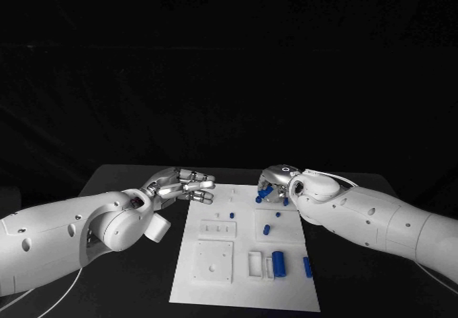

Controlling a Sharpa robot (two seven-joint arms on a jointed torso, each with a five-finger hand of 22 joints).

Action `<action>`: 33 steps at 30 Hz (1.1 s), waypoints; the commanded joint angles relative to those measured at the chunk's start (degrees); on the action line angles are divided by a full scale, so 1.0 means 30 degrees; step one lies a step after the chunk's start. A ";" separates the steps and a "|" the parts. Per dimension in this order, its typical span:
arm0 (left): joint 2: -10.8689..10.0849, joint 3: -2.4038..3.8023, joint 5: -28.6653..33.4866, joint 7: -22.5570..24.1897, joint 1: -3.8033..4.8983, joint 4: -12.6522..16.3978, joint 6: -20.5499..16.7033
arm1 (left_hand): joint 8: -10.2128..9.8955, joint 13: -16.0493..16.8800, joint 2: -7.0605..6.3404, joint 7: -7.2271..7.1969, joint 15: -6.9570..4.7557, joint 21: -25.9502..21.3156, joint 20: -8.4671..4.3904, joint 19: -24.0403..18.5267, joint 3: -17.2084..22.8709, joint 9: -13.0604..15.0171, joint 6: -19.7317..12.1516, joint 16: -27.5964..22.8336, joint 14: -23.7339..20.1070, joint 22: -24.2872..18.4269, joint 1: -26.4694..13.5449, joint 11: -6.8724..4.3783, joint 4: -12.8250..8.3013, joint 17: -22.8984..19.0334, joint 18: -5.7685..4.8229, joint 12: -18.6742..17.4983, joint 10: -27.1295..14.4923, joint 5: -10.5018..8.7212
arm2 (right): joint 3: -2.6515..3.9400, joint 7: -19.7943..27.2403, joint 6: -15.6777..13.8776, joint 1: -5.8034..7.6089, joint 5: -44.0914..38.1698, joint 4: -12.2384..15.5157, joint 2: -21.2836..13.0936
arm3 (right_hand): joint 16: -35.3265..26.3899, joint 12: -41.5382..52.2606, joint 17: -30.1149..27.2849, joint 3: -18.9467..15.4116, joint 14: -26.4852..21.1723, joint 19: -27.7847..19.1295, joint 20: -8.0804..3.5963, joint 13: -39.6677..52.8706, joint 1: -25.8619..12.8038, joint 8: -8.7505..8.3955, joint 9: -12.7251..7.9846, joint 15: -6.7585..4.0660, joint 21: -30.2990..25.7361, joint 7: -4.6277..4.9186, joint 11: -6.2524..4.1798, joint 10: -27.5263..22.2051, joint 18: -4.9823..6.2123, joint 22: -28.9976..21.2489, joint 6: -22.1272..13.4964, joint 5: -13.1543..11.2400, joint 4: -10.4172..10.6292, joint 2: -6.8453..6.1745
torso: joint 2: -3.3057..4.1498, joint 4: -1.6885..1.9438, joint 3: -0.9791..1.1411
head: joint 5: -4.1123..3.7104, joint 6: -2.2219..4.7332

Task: Assemble the parts on the task board

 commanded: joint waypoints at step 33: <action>0.0323 0.0167 -0.0117 -0.0018 0.0047 -0.0110 0.0335 | 0.0028 0.0011 -0.0231 0.0123 -0.0051 -0.0240 0.0027 -0.0071 -0.0014 -0.0021 -0.0109 -0.0053 0.0082 0.0011 0.0004 0.0178 0.0288 -0.0002 0.0090 -0.0079 -0.0030 -0.0123 | -0.0021 -0.1920 -0.0346 -0.0308 -0.1804 -0.0398 0.0472 | 0.0605 0.0012 0.0518 0.2569 0.0065 0.0023 -0.0916 0.0001 -0.0211 -0.0040 -0.0023 -0.0091 0.0056 -0.0029 0.0031 -0.0017 -0.0670 0.2113 -0.0211 -0.1450 0.0039 -0.0392 | 0.0680 0.0224 -0.0148 | -0.0247 0.0178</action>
